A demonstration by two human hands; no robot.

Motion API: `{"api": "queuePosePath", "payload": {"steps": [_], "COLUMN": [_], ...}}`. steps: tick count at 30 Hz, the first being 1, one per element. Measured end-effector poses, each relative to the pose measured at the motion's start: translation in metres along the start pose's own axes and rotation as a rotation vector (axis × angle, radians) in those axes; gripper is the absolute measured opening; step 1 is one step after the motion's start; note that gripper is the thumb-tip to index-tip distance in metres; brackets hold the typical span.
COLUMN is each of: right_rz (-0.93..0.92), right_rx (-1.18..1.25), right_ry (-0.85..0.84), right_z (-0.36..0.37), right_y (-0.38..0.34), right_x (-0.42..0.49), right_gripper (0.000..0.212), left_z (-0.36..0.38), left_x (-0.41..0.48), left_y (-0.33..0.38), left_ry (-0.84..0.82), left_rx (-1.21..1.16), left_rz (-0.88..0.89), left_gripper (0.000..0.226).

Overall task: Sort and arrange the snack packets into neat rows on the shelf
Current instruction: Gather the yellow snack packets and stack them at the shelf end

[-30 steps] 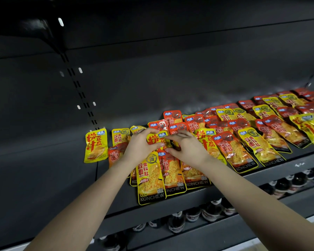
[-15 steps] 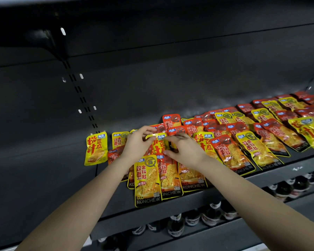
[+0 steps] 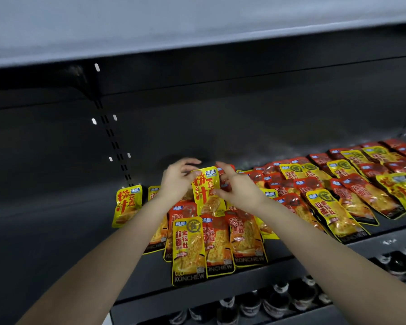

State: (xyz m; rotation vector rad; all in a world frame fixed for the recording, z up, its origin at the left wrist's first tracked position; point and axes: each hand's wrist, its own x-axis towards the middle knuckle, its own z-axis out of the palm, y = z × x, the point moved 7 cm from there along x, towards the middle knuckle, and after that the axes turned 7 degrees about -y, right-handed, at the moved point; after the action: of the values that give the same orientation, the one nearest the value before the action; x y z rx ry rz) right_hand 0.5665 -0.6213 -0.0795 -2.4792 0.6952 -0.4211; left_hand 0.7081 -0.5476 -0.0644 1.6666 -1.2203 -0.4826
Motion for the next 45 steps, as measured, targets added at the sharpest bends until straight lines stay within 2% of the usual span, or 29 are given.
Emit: {"api": "queuePosePath", "payload": {"steps": [5, 15, 20, 26, 34, 41, 45], "right_rz": [0.009, -0.049, -0.088, -0.152, -0.275, -0.310, -0.295], "right_rx": [0.094, 0.150, 0.160, 0.231, 0.281, 0.207, 0.053], "right_ry": [-0.054, 0.017, 0.014, 0.007, -0.057, -0.160, -0.238], "right_z": [0.004, -0.008, 0.008, 0.034, 0.078, 0.115, 0.138], "right_y": [-0.004, -0.021, -0.032, -0.063, -0.121, -0.146, -0.147], "right_x": [0.005, 0.015, 0.020, 0.026, 0.031, 0.026, 0.023], "right_gripper": [0.087, 0.066, 0.071, 0.072, 0.079, 0.081, 0.086], "left_z": [-0.008, -0.025, -0.033, -0.059, -0.114, -0.136, -0.135], "left_x": [0.008, 0.013, 0.000, -0.033, -0.079, -0.115, -0.127], "left_y": [0.010, 0.021, 0.005, -0.025, -0.054, -0.077, -0.088], "left_ry": [0.022, 0.131, 0.142, 0.164, 0.211, 0.088, -0.037], "left_rx": [-0.056, -0.151, -0.025, -0.067, 0.000, 0.034, 0.186], "left_rz": [0.017, 0.031, 0.018, -0.073, -0.171, -0.284, -0.339], "left_gripper": [0.020, 0.019, 0.033, 0.075, 0.079, 0.086, 0.096]}}
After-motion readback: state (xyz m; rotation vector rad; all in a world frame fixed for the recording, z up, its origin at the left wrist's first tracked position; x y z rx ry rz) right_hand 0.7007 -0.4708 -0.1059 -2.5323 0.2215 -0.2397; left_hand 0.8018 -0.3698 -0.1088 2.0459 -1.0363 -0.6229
